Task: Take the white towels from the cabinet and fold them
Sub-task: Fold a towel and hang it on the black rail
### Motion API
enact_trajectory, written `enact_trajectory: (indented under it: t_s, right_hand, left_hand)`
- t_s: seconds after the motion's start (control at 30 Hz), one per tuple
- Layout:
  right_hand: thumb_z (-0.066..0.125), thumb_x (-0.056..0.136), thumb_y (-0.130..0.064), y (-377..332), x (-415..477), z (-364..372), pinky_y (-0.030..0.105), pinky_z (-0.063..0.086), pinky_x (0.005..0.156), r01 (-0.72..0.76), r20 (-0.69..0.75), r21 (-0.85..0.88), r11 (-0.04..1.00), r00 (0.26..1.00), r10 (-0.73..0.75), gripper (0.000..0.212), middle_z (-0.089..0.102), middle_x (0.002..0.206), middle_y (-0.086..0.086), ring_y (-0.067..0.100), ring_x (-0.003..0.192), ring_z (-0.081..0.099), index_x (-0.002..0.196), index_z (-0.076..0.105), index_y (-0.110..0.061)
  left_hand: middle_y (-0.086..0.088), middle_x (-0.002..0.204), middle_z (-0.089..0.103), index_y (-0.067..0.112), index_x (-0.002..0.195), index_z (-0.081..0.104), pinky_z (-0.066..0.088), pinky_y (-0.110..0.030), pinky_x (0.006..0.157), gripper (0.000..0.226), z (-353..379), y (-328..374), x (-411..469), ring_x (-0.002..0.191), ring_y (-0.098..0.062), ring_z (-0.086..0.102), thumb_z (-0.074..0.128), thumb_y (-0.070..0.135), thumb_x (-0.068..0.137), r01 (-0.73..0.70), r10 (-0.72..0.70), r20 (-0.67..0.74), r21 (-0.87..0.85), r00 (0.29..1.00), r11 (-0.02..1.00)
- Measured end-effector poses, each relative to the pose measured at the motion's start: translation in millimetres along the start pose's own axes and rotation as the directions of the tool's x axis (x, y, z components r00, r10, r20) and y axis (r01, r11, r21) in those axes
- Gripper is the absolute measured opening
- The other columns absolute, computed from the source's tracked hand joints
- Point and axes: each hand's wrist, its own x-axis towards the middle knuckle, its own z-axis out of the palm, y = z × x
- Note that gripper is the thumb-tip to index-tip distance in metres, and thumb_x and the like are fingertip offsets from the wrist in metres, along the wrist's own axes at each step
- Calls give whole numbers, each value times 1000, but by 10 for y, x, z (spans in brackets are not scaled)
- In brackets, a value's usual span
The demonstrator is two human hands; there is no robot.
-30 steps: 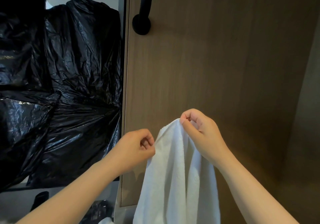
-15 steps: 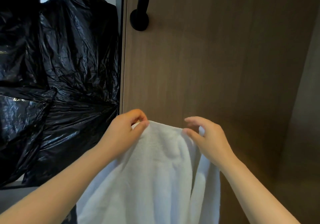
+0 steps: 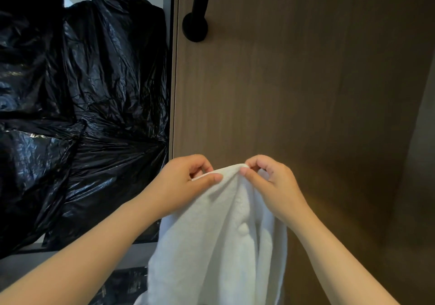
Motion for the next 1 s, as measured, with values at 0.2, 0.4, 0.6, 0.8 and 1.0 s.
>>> enact_trajectory:
  t_s: [0.2,0.4,0.6,0.8,1.0]
  right_hand:
    - [56,96,-31,188,132,-308,30,47,71,-172,-232,17,985,957,172,19,63,82,-4,12,80,59,84,64,-18]
    - [61,93,-30,298,131,-304,18,37,59,-213,-141,-87,973,970,200,23,58,73,-2,8,65,51,76,62,-14]
    - [62,92,-23,450,73,-179,14,35,51,-325,-208,-101,940,931,300,11,60,75,-4,9,65,52,82,61,-18]
    - [63,93,-13,476,-88,-173,16,46,70,-403,-186,61,913,894,407,27,66,92,-9,5,86,62,116,52,-23]
    - [67,90,-10,245,-245,-101,13,50,60,-370,-28,337,866,915,402,16,73,79,5,5,77,70,104,63,-17]
  left_hand:
    - [-2,63,55,16,70,62,39,-25,55,34,-142,-315,-235,56,-7,48,63,46,85,139,-143,121,42,982,989]
    - [-8,72,64,8,76,64,52,-31,61,33,-91,-339,-263,62,-17,61,59,37,90,190,-186,56,-74,981,979]
    - [-21,78,62,-4,81,57,57,-38,61,37,22,-183,-163,69,-30,63,52,29,95,183,-202,-71,-212,977,960]
    - [-15,73,66,8,85,63,47,-19,50,25,97,-168,-150,57,-24,61,52,27,97,212,-245,-157,-202,957,956]
    - [-6,69,69,3,86,64,56,-25,53,23,260,-146,-214,57,-19,66,55,21,96,276,-317,-90,-314,944,909]
